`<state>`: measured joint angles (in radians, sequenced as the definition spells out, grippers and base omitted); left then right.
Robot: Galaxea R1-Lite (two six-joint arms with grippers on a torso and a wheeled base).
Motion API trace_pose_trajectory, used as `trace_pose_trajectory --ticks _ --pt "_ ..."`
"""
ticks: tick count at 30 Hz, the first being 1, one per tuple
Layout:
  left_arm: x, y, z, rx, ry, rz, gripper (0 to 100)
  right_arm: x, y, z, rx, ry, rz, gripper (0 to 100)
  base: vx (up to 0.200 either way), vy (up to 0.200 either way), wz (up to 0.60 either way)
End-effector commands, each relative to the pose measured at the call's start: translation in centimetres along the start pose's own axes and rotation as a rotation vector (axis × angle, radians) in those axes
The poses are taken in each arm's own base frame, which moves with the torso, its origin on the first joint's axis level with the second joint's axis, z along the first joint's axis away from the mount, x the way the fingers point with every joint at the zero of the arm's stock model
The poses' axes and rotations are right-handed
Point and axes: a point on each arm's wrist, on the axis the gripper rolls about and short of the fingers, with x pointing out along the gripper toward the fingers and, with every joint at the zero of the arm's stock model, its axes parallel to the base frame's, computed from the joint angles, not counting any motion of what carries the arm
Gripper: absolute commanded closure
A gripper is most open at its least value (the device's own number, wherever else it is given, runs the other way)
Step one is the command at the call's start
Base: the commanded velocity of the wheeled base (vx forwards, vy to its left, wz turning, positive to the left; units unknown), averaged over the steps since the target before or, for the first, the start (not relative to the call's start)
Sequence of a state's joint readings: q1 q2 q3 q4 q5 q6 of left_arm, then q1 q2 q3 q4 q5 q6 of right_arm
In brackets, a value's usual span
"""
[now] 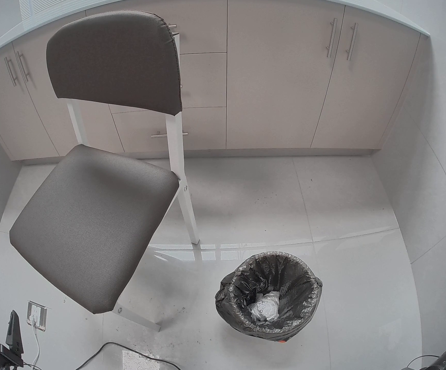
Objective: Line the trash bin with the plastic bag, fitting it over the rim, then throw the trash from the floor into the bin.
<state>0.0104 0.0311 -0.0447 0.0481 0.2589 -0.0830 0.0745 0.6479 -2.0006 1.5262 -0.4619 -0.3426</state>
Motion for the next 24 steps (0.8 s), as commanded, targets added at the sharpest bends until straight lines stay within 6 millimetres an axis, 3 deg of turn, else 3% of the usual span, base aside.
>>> trace_pose_trajectory --ticks 1,3,8,13,18,21,24 --pt "-0.1 -0.2 -0.3 0.052 -0.032 -0.129 0 -9.8 0.4 -9.2 0.193 -0.43 -0.129 100 0.0 0.0 0.0" --pt "-0.1 -0.2 -0.4 0.094 -0.039 -0.131 0 -9.8 0.7 -9.8 0.225 -0.514 -0.165 100 0.0 0.0 0.0" --pt "-0.1 -0.4 -0.3 0.099 -0.054 -0.223 0 -4.7 4.0 -9.1 0.225 -0.518 -0.214 100 0.0 0.0 0.0" --pt "-0.1 -0.4 -0.4 0.049 -0.041 -0.218 0 -0.9 5.5 -10.3 0.217 -0.498 -0.187 100 0.0 0.0 0.0" --pt "-0.1 -0.4 -0.5 0.059 -0.025 -0.217 0 1.8 6.8 -11.4 0.195 -0.411 -0.137 100 0.0 0.0 0.0" --pt "0.0 -0.6 -0.9 0.099 -0.016 -0.295 0 4.8 8.4 -12.2 0.212 -0.318 -0.074 100 0.0 0.0 0.0" --pt "0.0 -0.6 -0.9 0.102 -0.018 -0.293 0 7.6 10.1 -12.5 0.264 -0.353 0.092 100 0.0 0.0 0.0"
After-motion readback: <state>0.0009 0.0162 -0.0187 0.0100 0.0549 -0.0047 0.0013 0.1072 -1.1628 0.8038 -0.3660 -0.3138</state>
